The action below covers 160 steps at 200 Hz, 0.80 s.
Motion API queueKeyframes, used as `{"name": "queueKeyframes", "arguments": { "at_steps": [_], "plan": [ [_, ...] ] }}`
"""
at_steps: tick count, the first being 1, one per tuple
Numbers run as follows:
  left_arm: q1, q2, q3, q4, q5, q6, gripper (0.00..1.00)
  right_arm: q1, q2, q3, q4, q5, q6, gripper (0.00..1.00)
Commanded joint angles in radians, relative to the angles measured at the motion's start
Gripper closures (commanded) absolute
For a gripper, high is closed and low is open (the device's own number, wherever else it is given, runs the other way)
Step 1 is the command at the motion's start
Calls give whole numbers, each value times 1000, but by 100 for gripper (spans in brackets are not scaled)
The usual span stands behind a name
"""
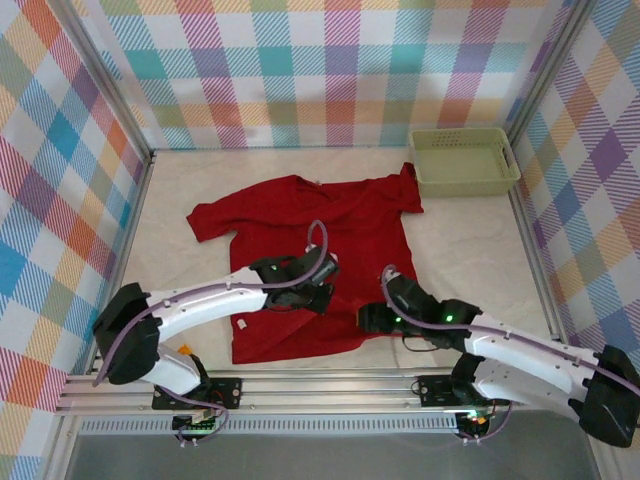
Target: Fold the inside-out t-shirt
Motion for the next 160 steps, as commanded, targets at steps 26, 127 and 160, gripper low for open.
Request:
{"name": "queueKeyframes", "arguments": {
  "at_steps": [26, 127, 160],
  "plan": [
    [54, -47, 66, 33, 101, -7, 100, 92, 204, -69, 536, -3, -92, 40],
    [110, -121, 177, 35, 154, 21, 100, 100, 641, -76, 1130, 309, -277, 37],
    [120, -112, 242, 15, 167, 34, 100, 93, 751, -59, 1372, 363, -432, 36]
  ]
}}
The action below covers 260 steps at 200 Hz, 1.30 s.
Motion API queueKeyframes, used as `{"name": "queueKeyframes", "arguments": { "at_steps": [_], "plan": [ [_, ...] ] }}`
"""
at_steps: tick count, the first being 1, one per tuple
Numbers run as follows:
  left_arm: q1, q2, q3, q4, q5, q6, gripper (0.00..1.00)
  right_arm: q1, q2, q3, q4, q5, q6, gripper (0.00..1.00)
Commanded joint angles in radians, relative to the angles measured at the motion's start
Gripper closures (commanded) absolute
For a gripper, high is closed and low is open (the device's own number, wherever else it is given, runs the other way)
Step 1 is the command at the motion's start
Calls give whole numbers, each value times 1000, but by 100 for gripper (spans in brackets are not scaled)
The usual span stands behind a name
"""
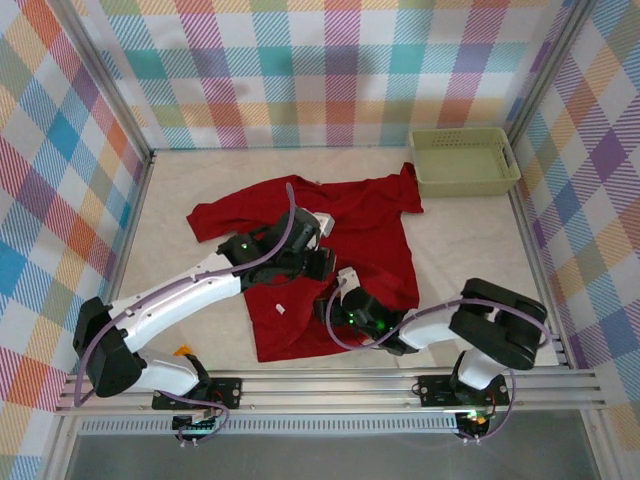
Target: Fold the inside-out t-shirt
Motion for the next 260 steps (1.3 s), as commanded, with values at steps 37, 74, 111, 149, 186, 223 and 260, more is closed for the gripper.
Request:
{"name": "queueKeyframes", "arguments": {
  "at_steps": [37, 74, 111, 149, 186, 223, 260],
  "plan": [
    [29, -28, 115, -30, 27, 61, 100, -10, 153, 65, 327, 112, -274, 34],
    [33, -46, 148, -35, 66, 79, 100, -101, 204, 126, 292, 66, -254, 33],
    [33, -41, 226, -55, 100, 92, 100, -155, 275, 225, 285, 26, -279, 31],
    [32, -55, 277, -66, 121, 109, 100, -277, 291, 292, 235, -63, -202, 31],
    [33, -27, 327, -28, 204, 84, 100, -316, 321, 451, 41, -83, -183, 24],
    [7, 4, 421, -18, 226, 78, 100, -362, 392, 612, -116, -125, -98, 16],
    [-38, 30, 517, -40, 180, 111, 100, -385, 435, 769, -333, -134, 3, 9]
  ]
}}
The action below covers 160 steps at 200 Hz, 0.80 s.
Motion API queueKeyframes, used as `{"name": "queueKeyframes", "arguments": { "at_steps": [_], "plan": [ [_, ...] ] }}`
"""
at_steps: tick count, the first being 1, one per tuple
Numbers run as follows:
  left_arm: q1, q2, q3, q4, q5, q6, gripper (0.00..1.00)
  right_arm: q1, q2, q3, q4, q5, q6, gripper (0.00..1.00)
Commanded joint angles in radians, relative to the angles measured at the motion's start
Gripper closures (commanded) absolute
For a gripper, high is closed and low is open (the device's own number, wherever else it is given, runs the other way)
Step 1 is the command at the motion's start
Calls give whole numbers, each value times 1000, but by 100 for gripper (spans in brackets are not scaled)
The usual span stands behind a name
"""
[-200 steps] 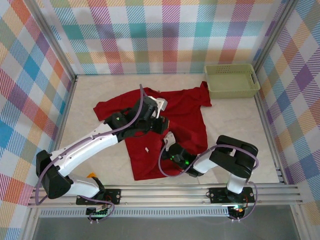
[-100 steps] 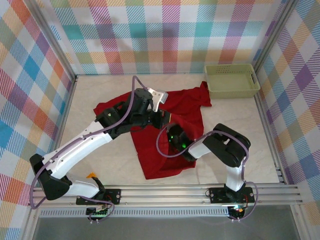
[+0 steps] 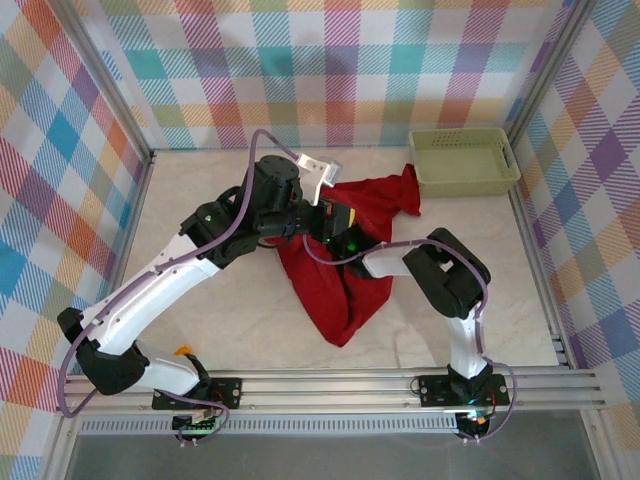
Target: Fold the inside-out t-shirt
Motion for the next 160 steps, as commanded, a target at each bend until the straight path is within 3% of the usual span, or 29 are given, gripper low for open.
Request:
{"name": "queueKeyframes", "arguments": {
  "at_steps": [1, 49, 72, 110, 160],
  "plan": [
    [-36, 7, 78, 15, 8, 25, 100, -20, 31, 104, -220, -21, 113, 9],
    [-58, 13, 112, 36, -19, 37, 100, -93, 118, 327, -554, -165, 328, 10],
    [-63, 20, 113, 48, -16, 37, 100, -112, 179, 442, -695, -215, 355, 10],
    [-68, 28, 111, 66, -21, 28, 100, -111, 298, 664, -985, -212, 339, 10],
    [-68, 1, 103, 68, -146, 37, 100, -98, 421, 846, -1245, -176, 370, 10]
  ]
}}
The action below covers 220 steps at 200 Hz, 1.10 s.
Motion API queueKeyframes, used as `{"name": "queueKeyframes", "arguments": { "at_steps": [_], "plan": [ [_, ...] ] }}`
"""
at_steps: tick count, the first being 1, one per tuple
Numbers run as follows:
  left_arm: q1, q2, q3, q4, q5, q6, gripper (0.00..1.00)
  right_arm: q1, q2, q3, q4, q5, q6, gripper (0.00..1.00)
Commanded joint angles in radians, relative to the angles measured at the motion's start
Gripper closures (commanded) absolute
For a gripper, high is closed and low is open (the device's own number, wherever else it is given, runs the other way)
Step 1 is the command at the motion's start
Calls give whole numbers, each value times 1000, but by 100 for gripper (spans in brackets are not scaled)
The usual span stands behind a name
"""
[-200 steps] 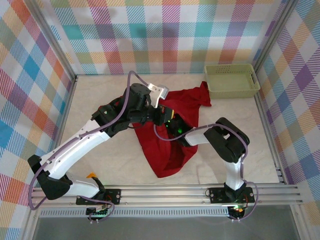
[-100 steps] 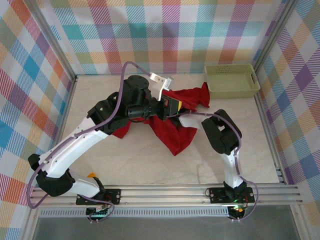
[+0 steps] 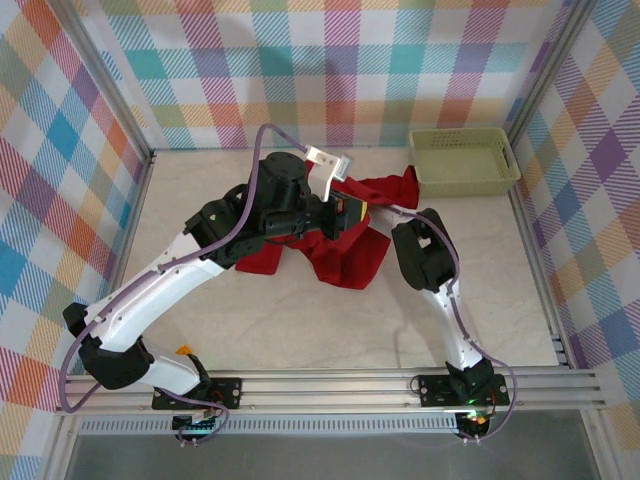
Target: Fold the inside-out t-shirt
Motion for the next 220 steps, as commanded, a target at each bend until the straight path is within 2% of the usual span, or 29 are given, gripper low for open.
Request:
{"name": "queueKeyframes", "arguments": {
  "at_steps": [1, 38, 76, 97, 119, 138, 143, 158, 172, 209, 220],
  "plan": [
    [-10, -35, 25, 47, -60, 23, 100, 9, 79, 56, -231, -3, 39, 10],
    [-9, -52, 22, 67, -57, 16, 100, 9, 184, 223, -338, -16, 26, 10],
    [-9, -36, 41, 74, -25, 9, 100, 9, 326, 488, -524, 10, 18, 10],
    [-9, -28, 61, 75, -23, 10, 100, 11, 358, 535, -550, 4, 13, 9],
    [-9, -21, 75, 68, -50, 17, 100, 13, 367, 544, -550, -6, 1, 14],
    [-10, -22, 77, 53, -97, 18, 100, 12, 364, 538, -556, -13, -9, 27],
    [-8, -22, 79, 48, -111, 20, 100, 12, 361, 531, -554, -16, -9, 34],
    [-1, -22, 79, 32, -146, 21, 100, 12, 319, 461, -506, -20, -13, 61],
    [10, -21, 82, 18, -164, 16, 100, 12, 245, 344, -416, -17, -11, 76],
    [53, -9, 86, 6, -174, -10, 100, 13, 78, 127, -251, -1, -19, 99],
    [66, -5, 86, 6, -166, -16, 100, 15, 40, 78, -206, -10, -30, 100]
  ]
}}
